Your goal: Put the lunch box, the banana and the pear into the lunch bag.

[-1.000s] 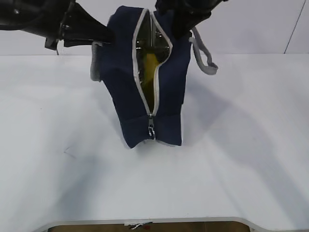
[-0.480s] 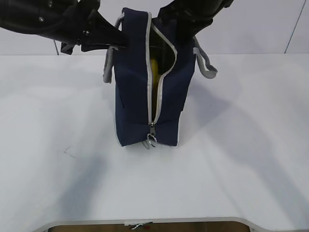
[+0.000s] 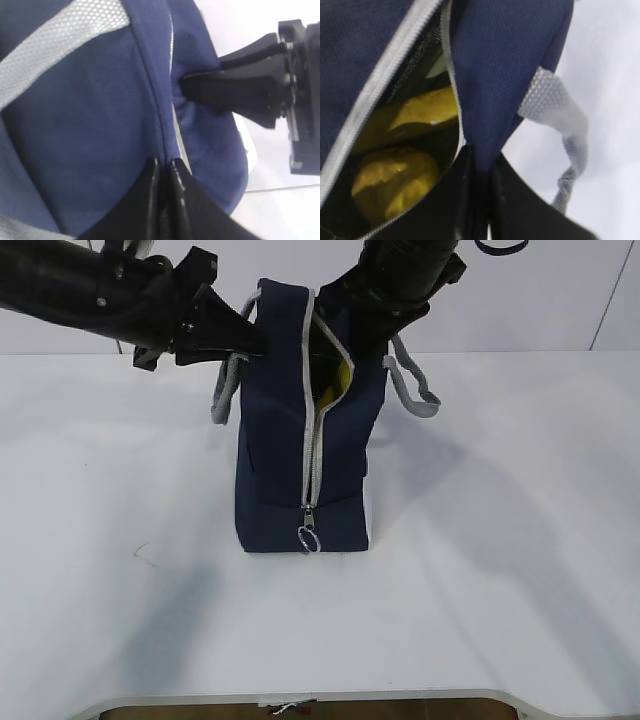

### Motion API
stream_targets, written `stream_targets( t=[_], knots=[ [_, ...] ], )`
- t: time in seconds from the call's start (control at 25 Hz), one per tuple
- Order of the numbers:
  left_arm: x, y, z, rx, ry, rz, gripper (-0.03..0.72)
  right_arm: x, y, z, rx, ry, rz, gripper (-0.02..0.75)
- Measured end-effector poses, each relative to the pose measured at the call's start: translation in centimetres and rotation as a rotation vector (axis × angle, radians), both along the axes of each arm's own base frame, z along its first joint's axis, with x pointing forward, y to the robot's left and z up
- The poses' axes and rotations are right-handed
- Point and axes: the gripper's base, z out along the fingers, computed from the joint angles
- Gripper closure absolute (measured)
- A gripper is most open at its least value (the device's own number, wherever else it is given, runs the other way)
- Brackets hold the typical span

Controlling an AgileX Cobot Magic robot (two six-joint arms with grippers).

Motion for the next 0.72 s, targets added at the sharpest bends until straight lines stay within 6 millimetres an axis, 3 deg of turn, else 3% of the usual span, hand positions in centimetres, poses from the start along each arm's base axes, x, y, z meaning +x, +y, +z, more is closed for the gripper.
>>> stream_targets(
  t=[0.08, 0.2, 0.32, 0.52, 0.72],
  knots=[
    [0.1, 0.0, -0.1, 0.0, 0.003, -0.002, 0.601, 0.0, 0.0, 0.0, 0.005, 0.003, -0.012, 0.495],
    [-0.2, -0.2, -0.1, -0.009, 0.017, -0.034, 0.433, 0.0, 0.0, 0.0, 0.02, 0.011, -0.042, 0.321],
    [-0.5, 0.2, 0.1, -0.021, 0.03, -0.063, 0.307, -0.2, -0.1, 0.5, 0.027, 0.004, -0.05, 0.261],
    [-0.9, 2.1, 1.8, -0.019, -0.001, -0.066, 0.272, -2.0, -0.8, 4.5, 0.068, -0.07, -0.051, 0.248],
    [-2.5, 4.0, 3.4, -0.012, 0.034, -0.136, 0.291, -4.6, -1.3, 8.8, 0.159, -0.135, -0.035, 0.248]
  ],
)
